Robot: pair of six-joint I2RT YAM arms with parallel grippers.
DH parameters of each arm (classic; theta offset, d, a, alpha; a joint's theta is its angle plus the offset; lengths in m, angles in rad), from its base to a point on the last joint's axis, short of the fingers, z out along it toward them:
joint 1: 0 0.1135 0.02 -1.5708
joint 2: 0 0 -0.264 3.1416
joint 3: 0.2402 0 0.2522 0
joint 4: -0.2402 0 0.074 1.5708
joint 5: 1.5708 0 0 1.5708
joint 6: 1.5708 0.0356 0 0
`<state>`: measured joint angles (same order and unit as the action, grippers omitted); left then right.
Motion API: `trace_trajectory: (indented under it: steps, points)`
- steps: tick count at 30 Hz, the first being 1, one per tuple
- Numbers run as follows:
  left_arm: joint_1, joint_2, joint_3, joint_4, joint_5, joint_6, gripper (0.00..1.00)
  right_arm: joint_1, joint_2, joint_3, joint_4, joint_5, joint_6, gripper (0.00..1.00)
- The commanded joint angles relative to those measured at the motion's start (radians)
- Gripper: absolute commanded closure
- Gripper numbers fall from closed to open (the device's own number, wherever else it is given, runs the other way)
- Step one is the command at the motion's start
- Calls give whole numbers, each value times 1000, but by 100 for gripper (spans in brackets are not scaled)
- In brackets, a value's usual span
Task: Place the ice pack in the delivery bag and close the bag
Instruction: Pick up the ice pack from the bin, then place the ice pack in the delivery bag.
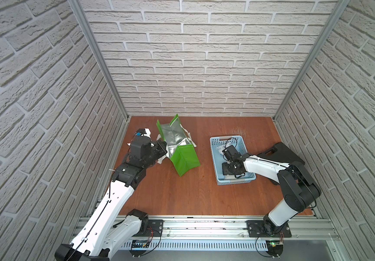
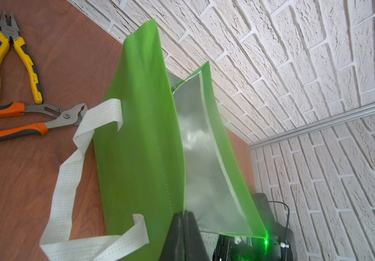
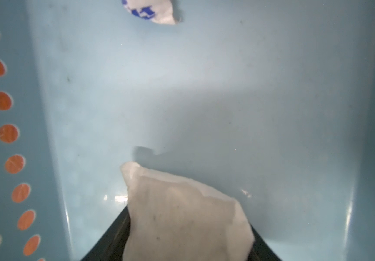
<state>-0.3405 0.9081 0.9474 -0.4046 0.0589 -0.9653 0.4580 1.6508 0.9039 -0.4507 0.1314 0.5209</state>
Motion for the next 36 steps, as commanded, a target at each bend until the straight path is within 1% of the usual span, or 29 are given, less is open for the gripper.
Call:
trace_trajectory:
  steps: [1,4,10,12,14,17,20,23,27,30,36]
  points:
    - [7,6,36,40,17,5,100,-4,-27,-12,19,12,7,52]
    - [8,13,43,43,25,5,100,-4,-62,3,4,26,-7,58]
    - [7,25,55,50,36,8,100,-5,-188,79,-34,8,-46,61]
    - [6,25,54,51,34,7,100,-4,-230,136,-55,-8,-50,62]
    - [7,25,55,52,33,5,100,1,-260,214,-75,-32,-62,66]
    - [7,28,57,53,35,5,100,20,-264,351,-91,-69,-90,67]
    - [6,31,62,53,40,5,100,68,-223,516,-89,-107,-126,68]
    - [3,29,66,57,42,3,100,135,-151,685,-72,-129,-157,68]
    - [-1,25,61,62,42,-9,100,217,-24,893,-24,-167,-199,68]
    - [-2,24,51,77,44,-25,100,263,81,1036,-24,-193,-234,68]
    - [-6,23,50,65,36,-29,100,322,260,1229,-46,-199,-288,68]
